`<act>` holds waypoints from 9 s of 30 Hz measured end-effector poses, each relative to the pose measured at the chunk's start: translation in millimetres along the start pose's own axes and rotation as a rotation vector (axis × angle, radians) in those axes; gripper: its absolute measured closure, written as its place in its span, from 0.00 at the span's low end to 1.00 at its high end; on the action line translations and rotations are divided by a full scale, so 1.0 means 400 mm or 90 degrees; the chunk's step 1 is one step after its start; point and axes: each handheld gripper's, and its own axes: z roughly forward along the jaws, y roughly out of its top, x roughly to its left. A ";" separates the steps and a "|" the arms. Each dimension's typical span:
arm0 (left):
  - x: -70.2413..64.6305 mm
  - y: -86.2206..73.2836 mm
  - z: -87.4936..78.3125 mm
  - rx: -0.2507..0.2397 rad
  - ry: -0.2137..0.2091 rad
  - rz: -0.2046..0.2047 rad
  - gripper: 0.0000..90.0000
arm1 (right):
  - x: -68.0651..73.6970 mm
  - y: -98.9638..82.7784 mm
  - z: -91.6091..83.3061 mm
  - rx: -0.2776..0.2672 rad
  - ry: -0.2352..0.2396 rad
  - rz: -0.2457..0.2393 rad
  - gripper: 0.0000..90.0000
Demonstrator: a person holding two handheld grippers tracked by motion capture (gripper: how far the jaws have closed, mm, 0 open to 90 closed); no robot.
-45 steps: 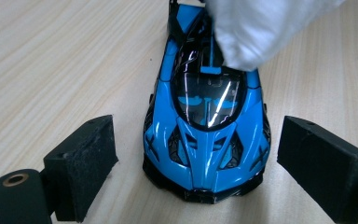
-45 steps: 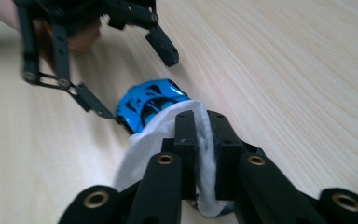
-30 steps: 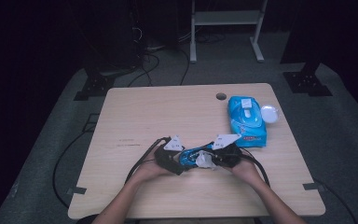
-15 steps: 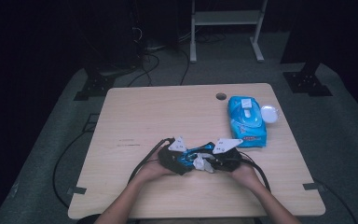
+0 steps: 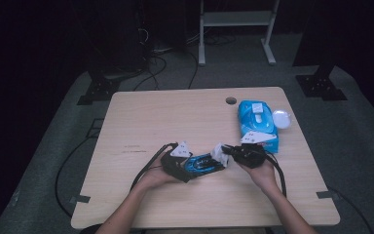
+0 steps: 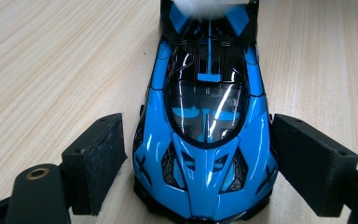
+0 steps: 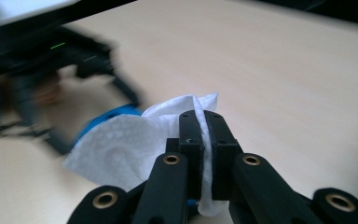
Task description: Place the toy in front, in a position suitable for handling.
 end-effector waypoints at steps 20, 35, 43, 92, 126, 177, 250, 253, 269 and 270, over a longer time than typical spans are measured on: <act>0.003 -0.007 -0.004 0.008 -0.021 -0.005 0.27 | 0.060 -0.019 0.084 0.111 0.067 -0.119 0.65; 0.000 -0.014 0.004 0.029 -0.018 0.001 0.28 | 0.094 -0.032 0.100 0.093 0.101 -0.097 0.95; -0.001 -0.014 0.005 0.028 -0.016 0.009 0.28 | 0.048 -0.034 0.058 0.133 0.043 -0.118 0.96; -0.004 -0.018 0.000 0.022 -0.020 0.013 0.28 | 0.152 0.004 0.209 0.136 0.216 -0.078 0.96; -0.001 -0.018 -0.005 0.025 -0.019 0.012 0.28 | 0.156 0.049 0.252 0.164 0.142 -0.112 0.96; -0.004 -0.017 -0.002 0.025 -0.016 0.020 0.28 | 0.010 0.041 0.042 0.112 0.115 -0.115 0.63; -0.005 -0.010 0.006 0.029 -0.018 0.024 0.28 | -0.017 -0.009 0.021 0.073 0.038 -0.047 0.97; -0.005 -0.011 0.005 0.029 -0.018 0.025 0.28 | -0.010 0.003 0.065 0.084 0.049 -0.051 0.97; -0.005 -0.010 0.005 0.031 -0.017 0.028 0.28 | -0.009 0.028 0.093 0.107 0.021 -0.072 0.79; -0.004 -0.010 0.005 0.030 -0.017 0.027 0.28 | -0.006 0.031 0.099 0.112 0.024 -0.071 0.76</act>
